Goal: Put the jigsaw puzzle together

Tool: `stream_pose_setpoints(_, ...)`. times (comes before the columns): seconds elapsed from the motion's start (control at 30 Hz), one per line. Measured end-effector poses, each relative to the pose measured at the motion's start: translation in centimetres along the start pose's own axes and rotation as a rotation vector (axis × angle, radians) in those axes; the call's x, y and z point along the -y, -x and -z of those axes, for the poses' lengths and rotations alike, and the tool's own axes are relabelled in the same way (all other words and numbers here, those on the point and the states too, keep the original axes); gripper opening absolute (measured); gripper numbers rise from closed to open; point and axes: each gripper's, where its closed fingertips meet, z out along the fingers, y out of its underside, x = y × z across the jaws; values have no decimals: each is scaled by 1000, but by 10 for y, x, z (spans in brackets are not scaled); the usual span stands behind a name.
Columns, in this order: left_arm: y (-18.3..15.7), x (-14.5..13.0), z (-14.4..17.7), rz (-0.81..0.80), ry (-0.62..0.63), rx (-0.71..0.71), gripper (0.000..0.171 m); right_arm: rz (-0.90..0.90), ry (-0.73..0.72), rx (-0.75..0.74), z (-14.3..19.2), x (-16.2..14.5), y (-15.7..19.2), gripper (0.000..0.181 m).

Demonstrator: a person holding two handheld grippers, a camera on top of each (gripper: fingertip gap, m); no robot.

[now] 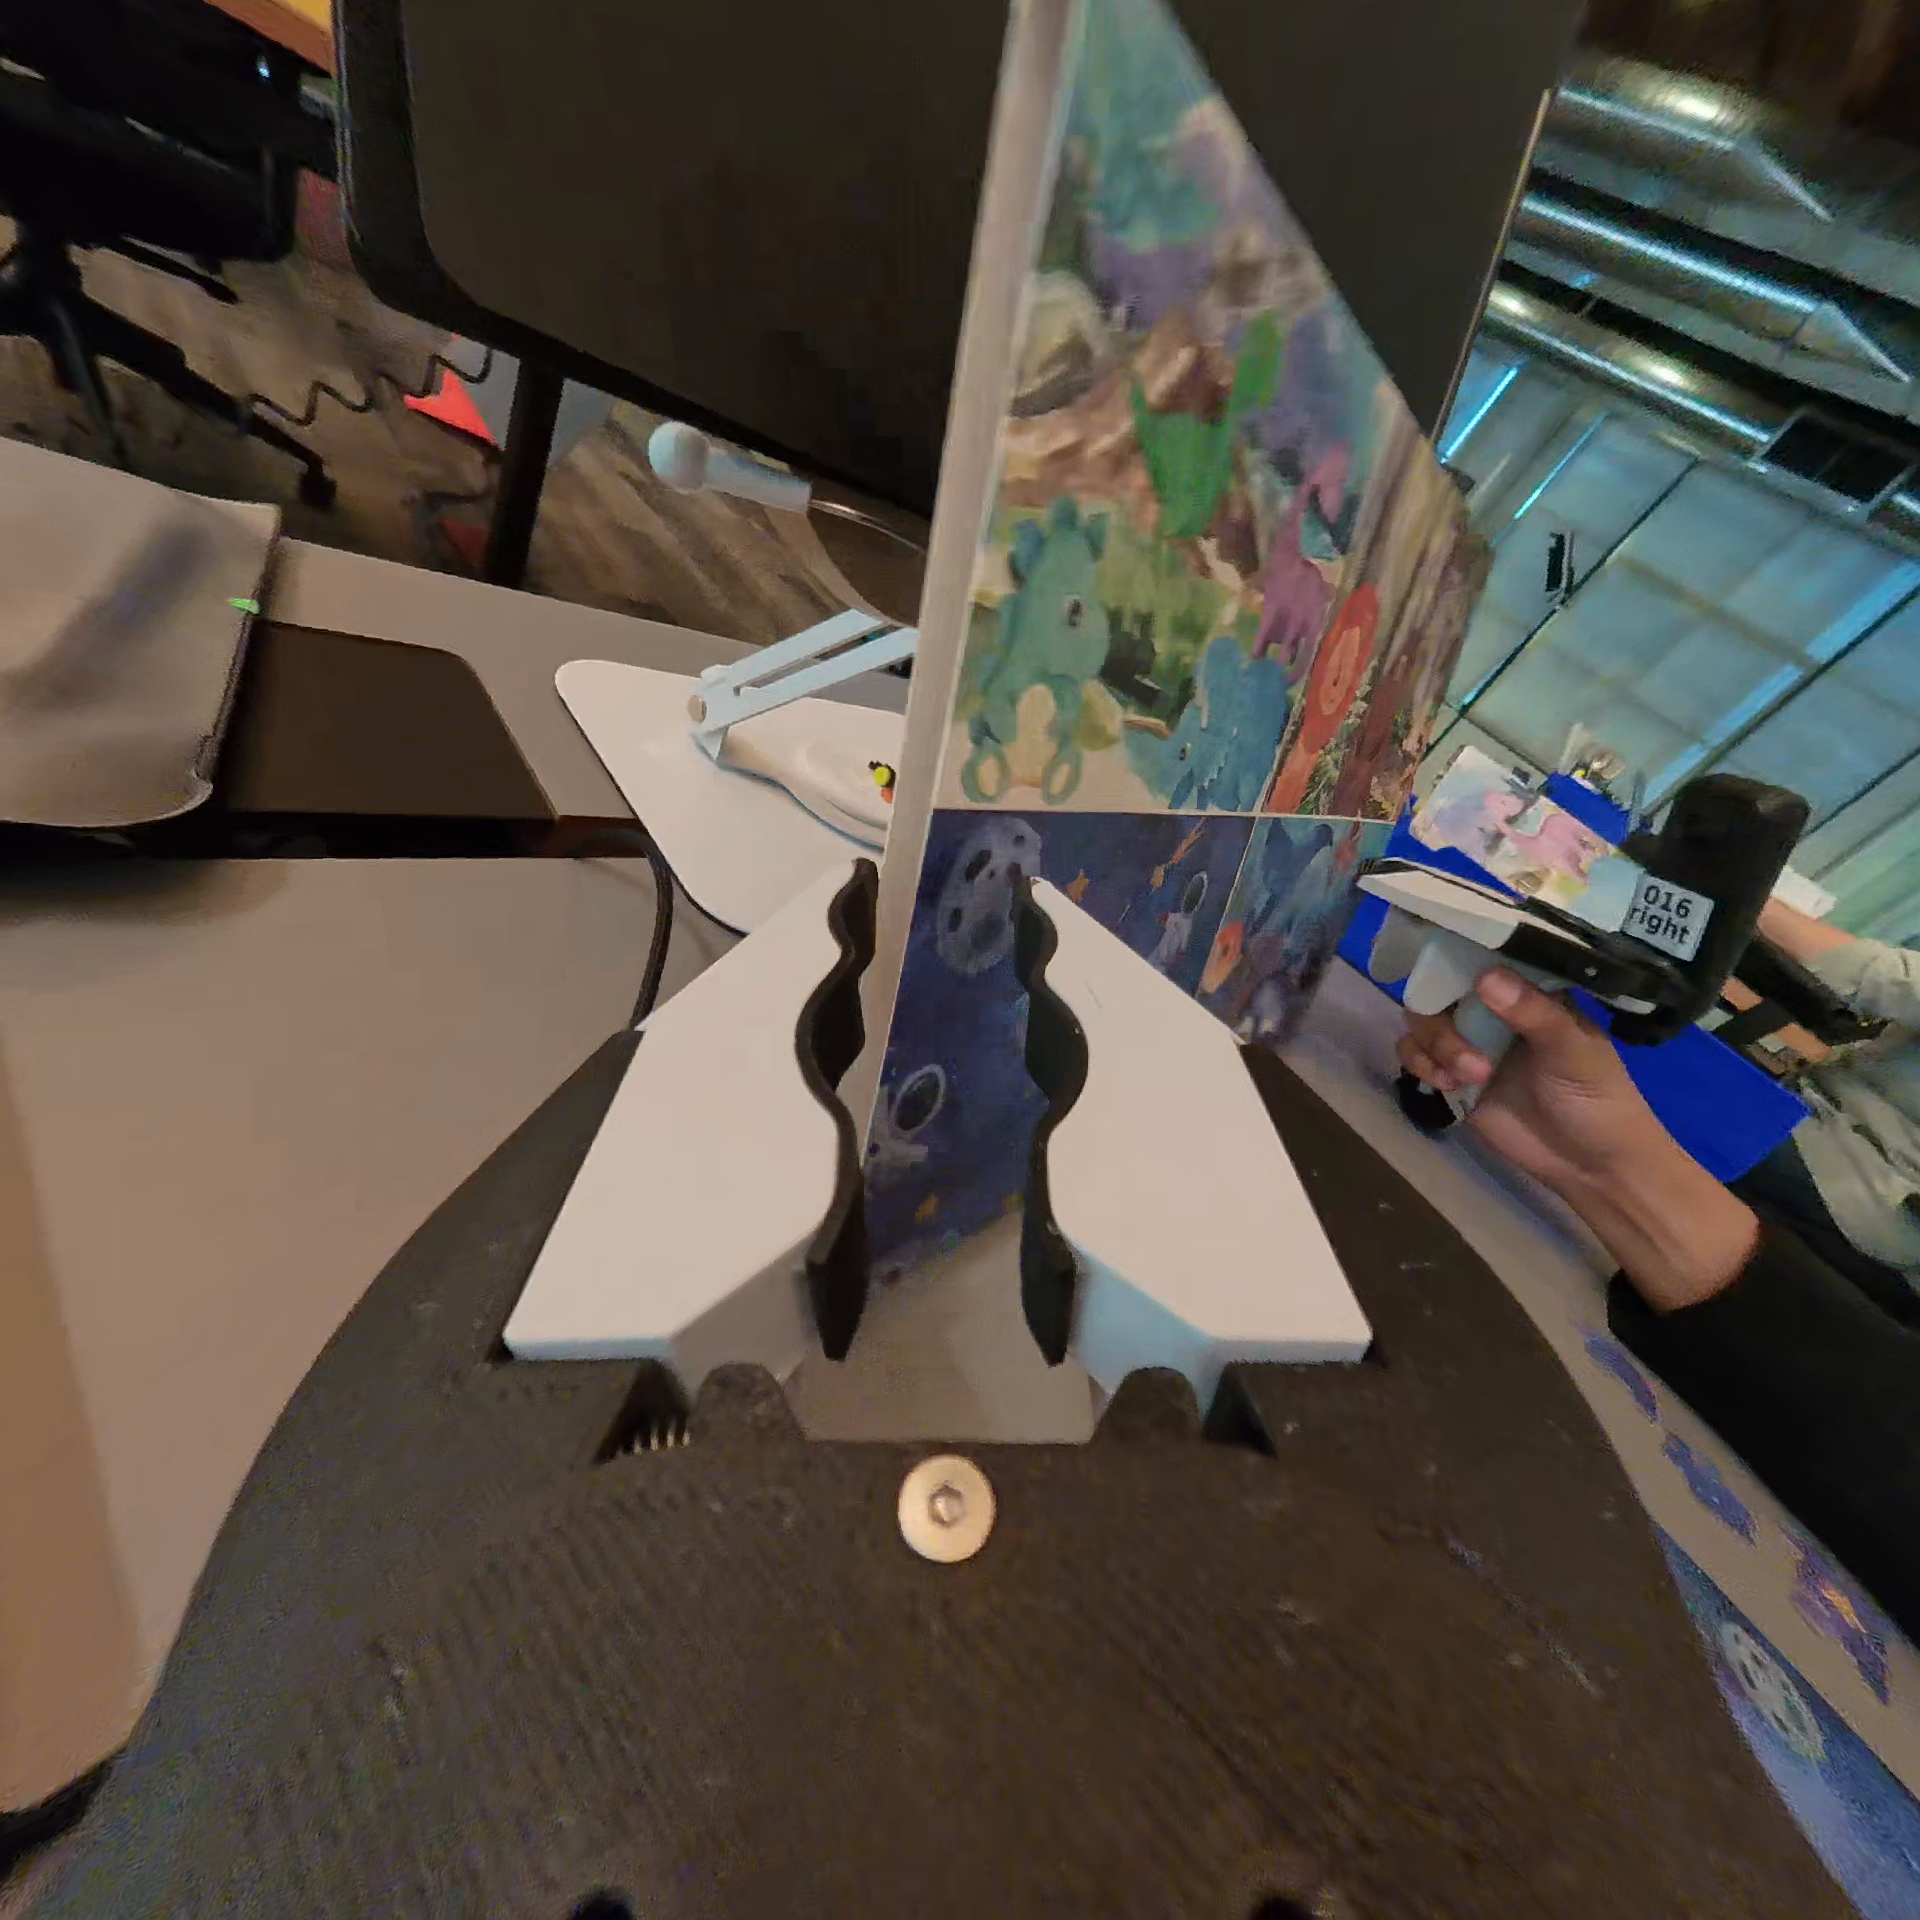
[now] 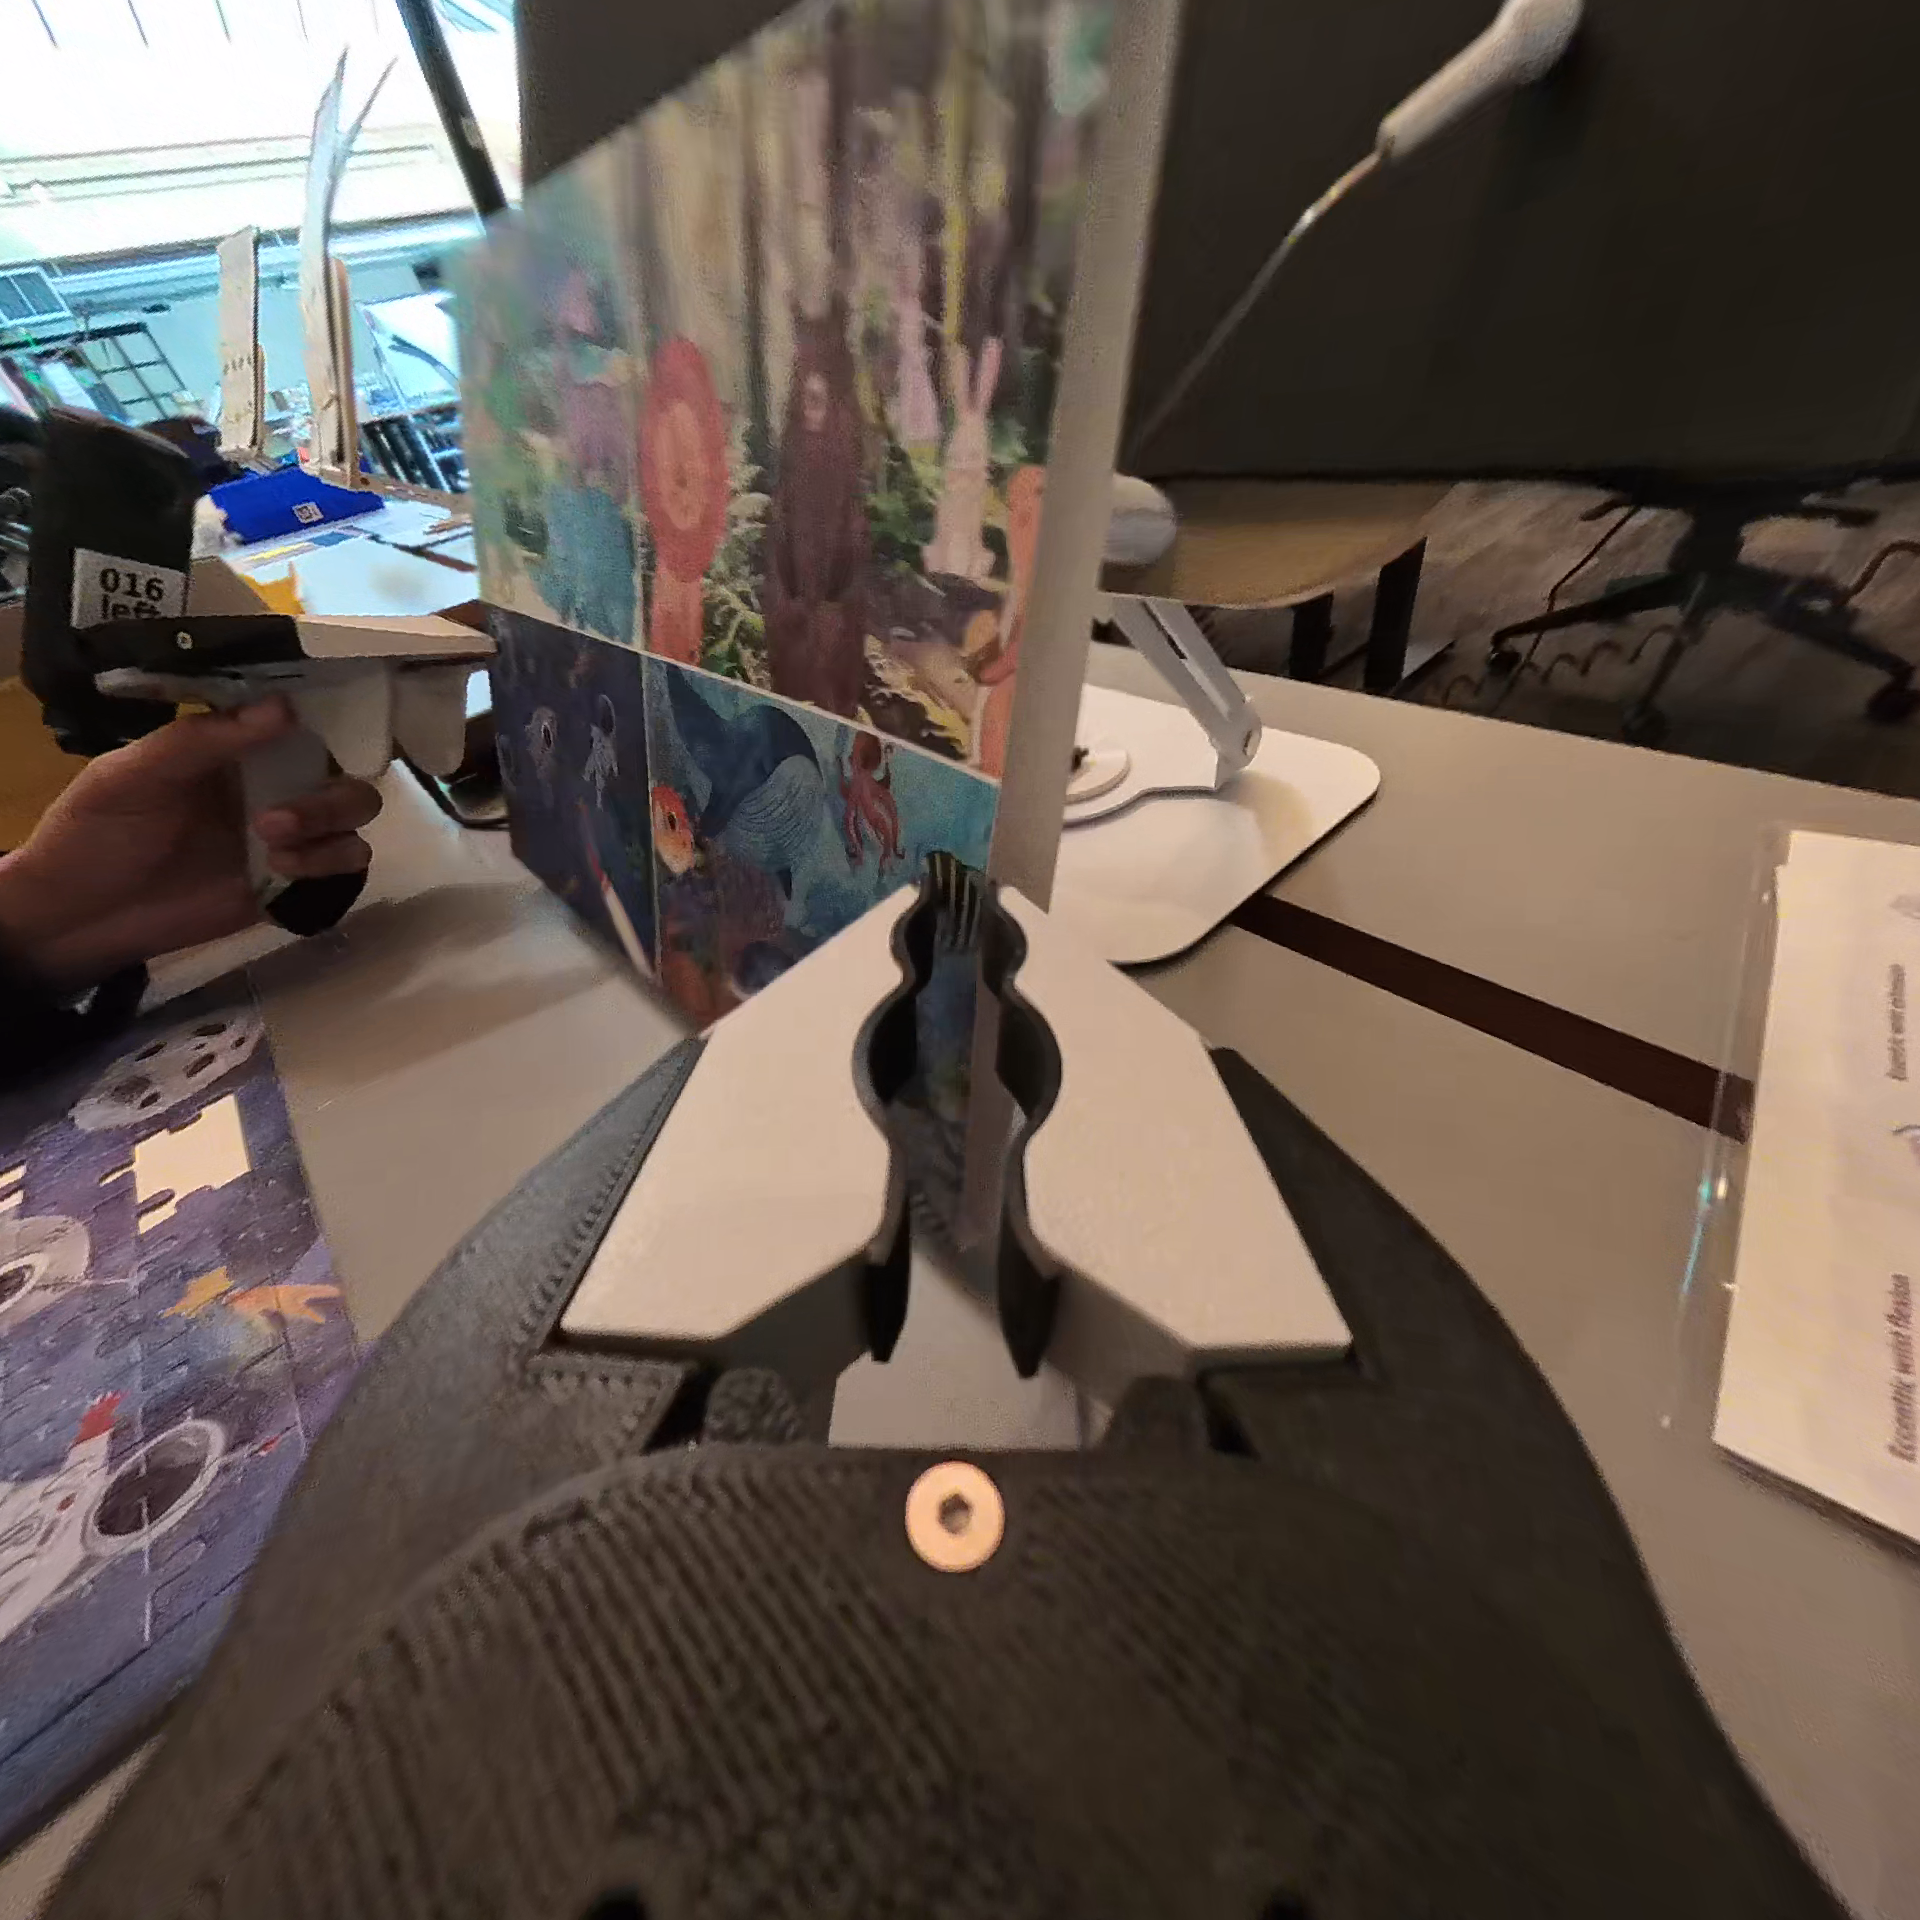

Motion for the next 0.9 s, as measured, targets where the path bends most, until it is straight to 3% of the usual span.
stream_pose_setpoints(0.2,15,5,-10,-24,-25,27,24,43,72,-68,-18,-7,-14,11)
stream_pose_setpoints(0.37,4,5,-5,-40,-38,-30,28,-13,51,-4,-12,-5,-8,33)
stream_pose_setpoints(0.67,-1,-6,-7,-93,9,-25,33,-70,58,16,-9,-7,-7,21)
stream_pose_setpoints(0.8,0,1,-4,-73,-20,-24,18,-82,46,30,-7,-5,-7,13)
stream_pose_setpoints(0.9,-5,17,0,-152,-80,0,13,9,-41,22,-7,8,-1,12)
